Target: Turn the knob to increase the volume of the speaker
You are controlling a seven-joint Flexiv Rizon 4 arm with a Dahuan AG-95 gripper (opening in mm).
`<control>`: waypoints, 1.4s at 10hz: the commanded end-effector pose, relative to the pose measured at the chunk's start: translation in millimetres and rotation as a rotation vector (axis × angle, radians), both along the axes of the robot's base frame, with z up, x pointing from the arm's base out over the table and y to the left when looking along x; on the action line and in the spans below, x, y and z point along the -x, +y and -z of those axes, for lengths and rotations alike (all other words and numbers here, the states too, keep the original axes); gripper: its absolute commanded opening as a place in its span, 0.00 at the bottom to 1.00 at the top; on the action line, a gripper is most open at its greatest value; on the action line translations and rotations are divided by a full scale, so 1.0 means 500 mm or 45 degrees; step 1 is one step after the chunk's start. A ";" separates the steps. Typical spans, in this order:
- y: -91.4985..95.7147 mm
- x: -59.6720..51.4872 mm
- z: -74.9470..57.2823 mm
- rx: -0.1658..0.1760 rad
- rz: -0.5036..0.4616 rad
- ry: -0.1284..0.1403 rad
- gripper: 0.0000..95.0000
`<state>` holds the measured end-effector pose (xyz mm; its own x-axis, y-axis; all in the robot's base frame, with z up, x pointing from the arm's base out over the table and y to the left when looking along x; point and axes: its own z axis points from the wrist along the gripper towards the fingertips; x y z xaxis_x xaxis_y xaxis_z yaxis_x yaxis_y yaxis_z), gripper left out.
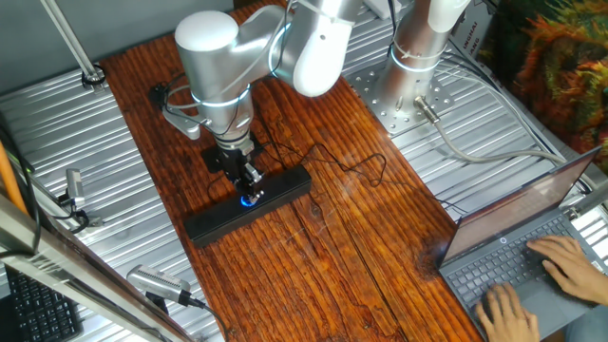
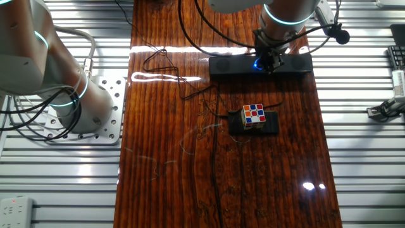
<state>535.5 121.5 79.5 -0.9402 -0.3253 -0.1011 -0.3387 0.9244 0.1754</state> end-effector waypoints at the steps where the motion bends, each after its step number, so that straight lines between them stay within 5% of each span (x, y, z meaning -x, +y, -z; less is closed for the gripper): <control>1: 0.001 0.000 0.000 0.000 0.000 -0.001 0.40; 8: 0.003 0.001 0.004 0.000 -0.008 -0.002 0.40; 11: 0.003 0.001 0.004 0.015 -0.120 0.005 0.40; 14: 0.003 0.000 0.004 0.030 -0.300 -0.025 0.40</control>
